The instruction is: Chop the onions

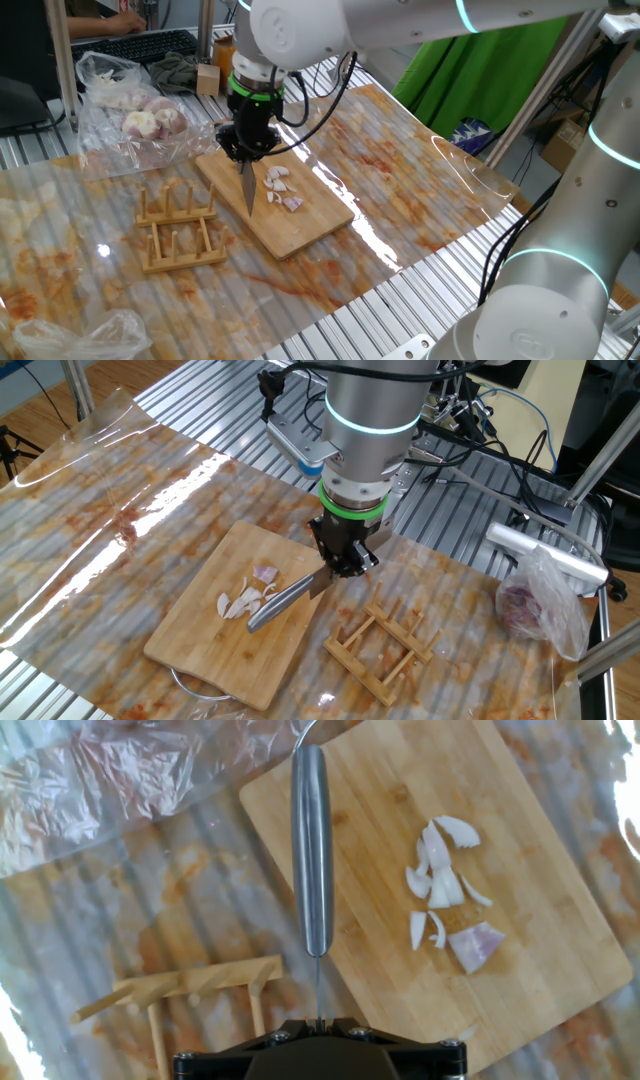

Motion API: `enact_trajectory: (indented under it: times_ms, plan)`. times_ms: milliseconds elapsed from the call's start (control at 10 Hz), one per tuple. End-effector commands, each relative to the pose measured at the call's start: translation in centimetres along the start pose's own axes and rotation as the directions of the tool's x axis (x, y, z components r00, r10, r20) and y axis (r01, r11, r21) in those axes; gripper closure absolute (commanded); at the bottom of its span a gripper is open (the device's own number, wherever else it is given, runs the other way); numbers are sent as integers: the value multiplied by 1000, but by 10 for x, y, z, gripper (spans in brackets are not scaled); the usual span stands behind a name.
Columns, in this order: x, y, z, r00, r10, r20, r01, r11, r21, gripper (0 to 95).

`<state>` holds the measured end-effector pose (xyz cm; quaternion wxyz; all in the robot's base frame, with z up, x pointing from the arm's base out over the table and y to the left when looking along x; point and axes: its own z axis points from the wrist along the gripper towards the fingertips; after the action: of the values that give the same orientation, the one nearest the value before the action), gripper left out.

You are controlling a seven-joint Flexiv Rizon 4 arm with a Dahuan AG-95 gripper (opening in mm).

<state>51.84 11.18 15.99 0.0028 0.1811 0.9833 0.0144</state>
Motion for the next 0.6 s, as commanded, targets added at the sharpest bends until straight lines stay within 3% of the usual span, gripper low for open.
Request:
enact_trajectory:
  times_ms: [100,600]
  plan:
    - [-1,1,0,1000,-15,8,15,1000,-3,950]
    - [-1,1,0,987,-156,25,156,988,1,950]
